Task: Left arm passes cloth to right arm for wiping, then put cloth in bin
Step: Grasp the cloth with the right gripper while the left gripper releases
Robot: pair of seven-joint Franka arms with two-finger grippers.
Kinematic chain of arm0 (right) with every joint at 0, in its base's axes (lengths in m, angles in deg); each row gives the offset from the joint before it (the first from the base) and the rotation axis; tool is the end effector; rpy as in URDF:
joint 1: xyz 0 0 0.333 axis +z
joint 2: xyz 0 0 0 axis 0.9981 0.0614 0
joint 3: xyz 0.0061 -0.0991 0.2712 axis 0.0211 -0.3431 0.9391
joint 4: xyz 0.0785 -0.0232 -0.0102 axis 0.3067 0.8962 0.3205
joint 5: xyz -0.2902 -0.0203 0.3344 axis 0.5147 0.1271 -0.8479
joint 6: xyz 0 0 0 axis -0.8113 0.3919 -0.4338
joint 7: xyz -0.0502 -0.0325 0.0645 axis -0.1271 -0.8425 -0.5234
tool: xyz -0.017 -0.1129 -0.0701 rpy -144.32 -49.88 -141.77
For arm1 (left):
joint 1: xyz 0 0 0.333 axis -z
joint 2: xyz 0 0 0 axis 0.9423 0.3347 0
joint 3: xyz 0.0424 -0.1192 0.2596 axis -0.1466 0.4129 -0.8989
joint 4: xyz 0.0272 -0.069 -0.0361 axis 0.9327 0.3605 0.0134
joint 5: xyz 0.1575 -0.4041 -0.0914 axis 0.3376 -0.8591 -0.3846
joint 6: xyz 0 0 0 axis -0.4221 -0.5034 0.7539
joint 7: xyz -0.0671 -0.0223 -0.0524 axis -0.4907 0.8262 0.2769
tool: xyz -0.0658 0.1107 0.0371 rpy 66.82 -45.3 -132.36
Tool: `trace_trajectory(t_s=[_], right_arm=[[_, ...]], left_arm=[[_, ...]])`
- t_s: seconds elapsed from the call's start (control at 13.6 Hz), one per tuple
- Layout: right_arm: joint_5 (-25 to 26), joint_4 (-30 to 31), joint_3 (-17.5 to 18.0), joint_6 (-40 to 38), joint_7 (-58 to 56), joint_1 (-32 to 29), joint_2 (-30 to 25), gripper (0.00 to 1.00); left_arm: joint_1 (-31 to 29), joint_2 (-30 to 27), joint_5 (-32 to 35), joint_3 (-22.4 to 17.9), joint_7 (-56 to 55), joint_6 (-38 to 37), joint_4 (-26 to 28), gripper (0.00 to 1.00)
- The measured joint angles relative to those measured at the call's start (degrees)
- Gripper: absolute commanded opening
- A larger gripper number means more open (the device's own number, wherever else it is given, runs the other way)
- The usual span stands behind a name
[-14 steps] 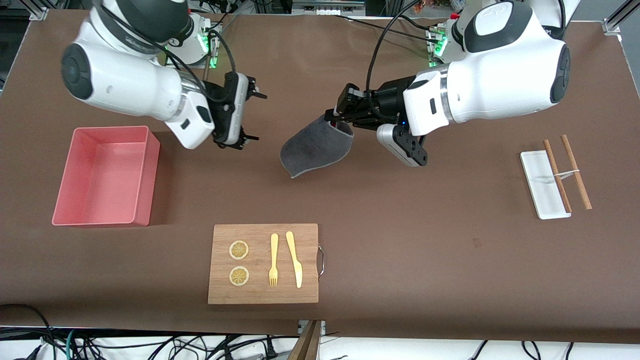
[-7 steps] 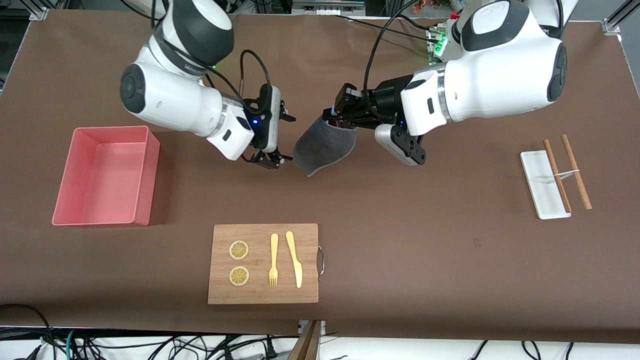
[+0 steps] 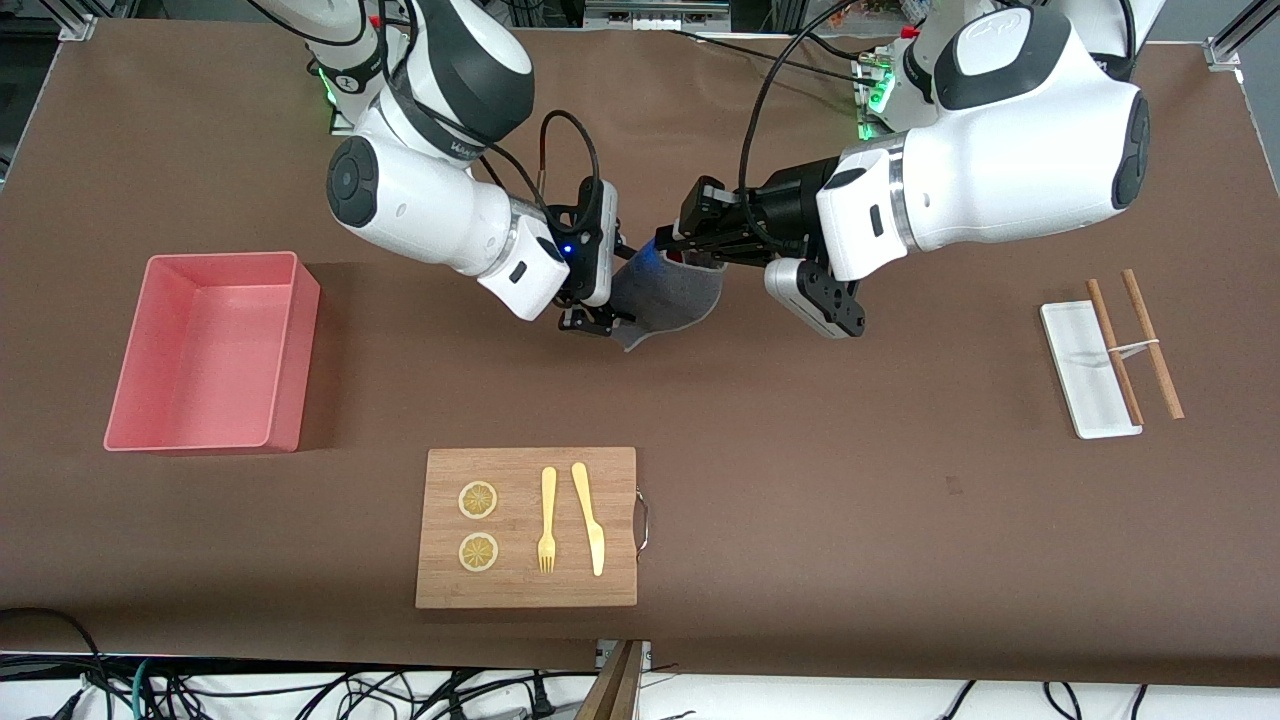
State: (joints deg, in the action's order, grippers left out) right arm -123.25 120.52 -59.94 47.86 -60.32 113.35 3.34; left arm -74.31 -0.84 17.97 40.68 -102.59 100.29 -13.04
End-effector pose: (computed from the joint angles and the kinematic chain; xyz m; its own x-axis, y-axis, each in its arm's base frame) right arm 0.5911 0.4567 0.3987 0.1457 0.8007 0.5811 0.9851 -0.0634 -0.1597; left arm 0.6286 -0.3941 0.5558 0.9906 -0.1140 -0.0753 -0.0057 -0.5854 0.8107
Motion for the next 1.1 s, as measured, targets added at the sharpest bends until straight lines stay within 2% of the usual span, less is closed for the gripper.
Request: trace_trajectory(t_s=[0.59,0.66,0.73,0.95,1.1], right_arm=[[-0.9,-0.4,-0.7,-0.4,0.3,-0.8,-0.1,0.0],[-0.9,-0.5,-0.9,-1.1,1.0,-0.9,-0.3,0.0],[-0.9,-0.5,-1.3,-2.3,2.5,-1.1,-0.6,0.0],[-0.9,-0.8,-4.0,-6.7,5.7,-1.7,-2.0,0.0],[-0.9,-0.9,-5.1,-8.5,6.4,-2.2,-2.5,0.0]], left_arm=[[-0.2,0.0,0.0,-0.3,0.0,0.0,0.0,0.0],[-0.2,0.0,0.0,-0.4,0.0,0.0,0.0,0.45],[-0.2,0.0,0.0,-0.5,0.0,0.0,0.0,0.99],[-0.4,0.0,2.3,-1.5,0.0,0.0,0.0,1.0],[-1.3,0.0,7.4,-1.9,0.0,-0.3,0.0,1.0]])
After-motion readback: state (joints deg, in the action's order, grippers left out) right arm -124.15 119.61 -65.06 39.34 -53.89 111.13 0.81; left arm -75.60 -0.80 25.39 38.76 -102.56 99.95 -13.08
